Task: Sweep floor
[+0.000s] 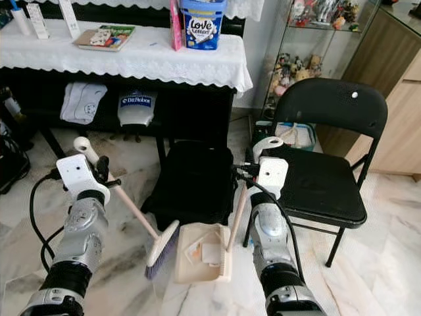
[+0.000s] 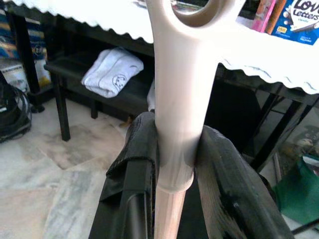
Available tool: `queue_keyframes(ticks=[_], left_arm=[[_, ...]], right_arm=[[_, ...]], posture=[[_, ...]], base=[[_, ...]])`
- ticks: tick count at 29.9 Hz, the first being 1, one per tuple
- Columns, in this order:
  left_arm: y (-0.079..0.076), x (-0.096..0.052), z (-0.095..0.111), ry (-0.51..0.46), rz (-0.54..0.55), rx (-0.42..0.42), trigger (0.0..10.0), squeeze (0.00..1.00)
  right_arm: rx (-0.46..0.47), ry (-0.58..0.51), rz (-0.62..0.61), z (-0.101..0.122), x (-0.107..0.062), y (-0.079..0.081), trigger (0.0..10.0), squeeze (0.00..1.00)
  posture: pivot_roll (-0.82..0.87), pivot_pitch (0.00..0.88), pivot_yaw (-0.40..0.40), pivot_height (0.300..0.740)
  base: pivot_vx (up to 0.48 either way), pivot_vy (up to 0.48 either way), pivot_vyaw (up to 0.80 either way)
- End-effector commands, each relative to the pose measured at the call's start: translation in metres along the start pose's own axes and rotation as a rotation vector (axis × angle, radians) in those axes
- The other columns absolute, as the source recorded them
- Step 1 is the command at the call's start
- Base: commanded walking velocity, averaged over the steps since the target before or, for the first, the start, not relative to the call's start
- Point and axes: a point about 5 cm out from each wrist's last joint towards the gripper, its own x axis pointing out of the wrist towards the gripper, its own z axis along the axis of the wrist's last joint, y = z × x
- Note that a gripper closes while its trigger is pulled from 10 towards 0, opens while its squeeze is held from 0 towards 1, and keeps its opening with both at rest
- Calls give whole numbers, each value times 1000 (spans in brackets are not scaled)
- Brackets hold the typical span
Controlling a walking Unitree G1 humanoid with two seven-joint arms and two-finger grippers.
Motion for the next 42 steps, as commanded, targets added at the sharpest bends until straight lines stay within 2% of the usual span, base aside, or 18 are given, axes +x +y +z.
queue_keyframes(ticks=[1,7,16,21,27,30,34,37,42], left_arm=[[-8,6,23,-106,-21,-1,10000,0],[-13,5,23,-114,-45,7,10000,0],[-20,13,22,-104,-79,29,10000,0],[-18,15,23,-102,-77,37,10000,0],[-4,22,29,-119,-41,79,10000,0],[3,24,28,-118,-5,86,10000,0],[4,24,29,-126,4,94,10000,0],[6,19,23,-125,25,100,10000,0],[10,14,20,-149,66,119,10000,0]], right_arm=[[15,-61,-5,11,3,1,10000,0],[26,-48,-6,8,-4,3,10000,0],[27,-71,-25,16,5,1,10000,0],[28,-73,-29,17,6,1,10000,0],[13,-60,-25,16,9,1,10000,0],[11,-54,-23,15,10,-1,10000,0],[15,-46,-20,14,11,-2,10000,0],[9,-52,10,19,16,-1,10000,0],[-1,-62,56,27,25,1,10000,0]], posture=[[-2,0,-50,740],[-12,0,-38,740],[-30,0,-1,740],[-29,0,7,740],[-18,0,19,740],[15,0,4,740],[21,0,-7,740],[49,0,-64,740],[86,0,-109,740]], base=[[0,0,0],[0,0,0],[0,0,0],[0,0,0],[0,0,338],[0,0,800],[0,0,800],[0,0,800],[0,0,800]])
